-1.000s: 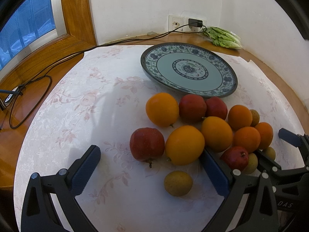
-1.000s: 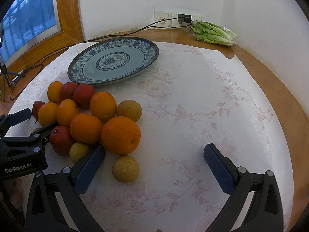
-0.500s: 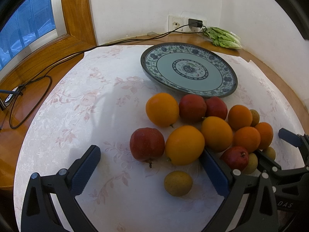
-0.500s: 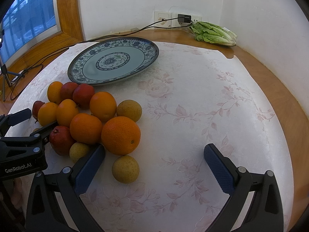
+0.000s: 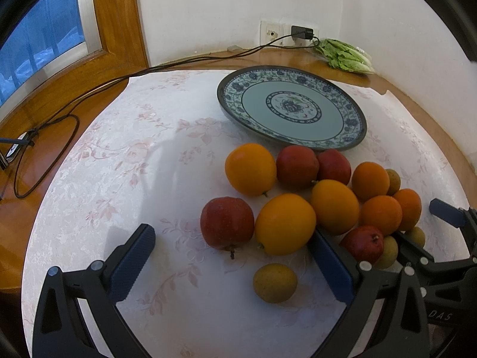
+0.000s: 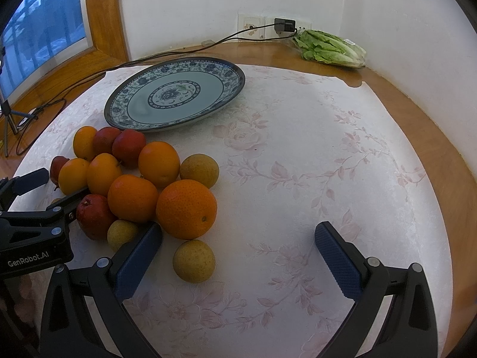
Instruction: Organize fruits
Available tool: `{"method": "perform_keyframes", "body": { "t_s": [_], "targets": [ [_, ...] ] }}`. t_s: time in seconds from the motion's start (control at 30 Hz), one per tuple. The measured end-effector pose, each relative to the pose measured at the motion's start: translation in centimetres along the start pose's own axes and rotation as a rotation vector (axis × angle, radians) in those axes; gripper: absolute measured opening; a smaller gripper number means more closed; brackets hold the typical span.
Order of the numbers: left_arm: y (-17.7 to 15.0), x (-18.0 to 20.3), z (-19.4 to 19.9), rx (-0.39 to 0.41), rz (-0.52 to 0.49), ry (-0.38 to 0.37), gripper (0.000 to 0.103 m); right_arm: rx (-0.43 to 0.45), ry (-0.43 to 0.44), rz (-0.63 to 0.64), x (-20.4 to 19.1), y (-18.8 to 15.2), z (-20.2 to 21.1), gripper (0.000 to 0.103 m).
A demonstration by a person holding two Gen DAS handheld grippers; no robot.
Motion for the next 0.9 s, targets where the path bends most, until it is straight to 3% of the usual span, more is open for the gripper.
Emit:
{"method": "perform_keyframes", "body": {
  "t_s": [0.3, 0.47, 0.9],
  "targets": [
    [0.2, 0.1, 0.3, -0.023, -0.031, -0.012, 0.103, -0.026, 0.072, -0.004, -0.3, 0.1, 0.7, 0.099],
    [0.0, -0.1, 1.6, 0.012, -0.055, -0.007, 0.102, -0.020, 0.126, -0.022, -0.4, 0.1, 1.7, 0.095],
    [-0.9, -1.2, 3.8, 0.006, -0.037, -0.015, 0.092, 0.028, 0.143, 0.023, -1.0, -1.0, 3.8, 0.094]
  ]
}}
Point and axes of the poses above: each gripper's, at about its wrist camera, not at the fingertips, and z roughly against the way its jaws point, x to its right, y to its top, the point moved 1 cm from there along -z, roughly the way its jaws point, and after that the axes turned 13 degrees about y, right-handed, at the moved point
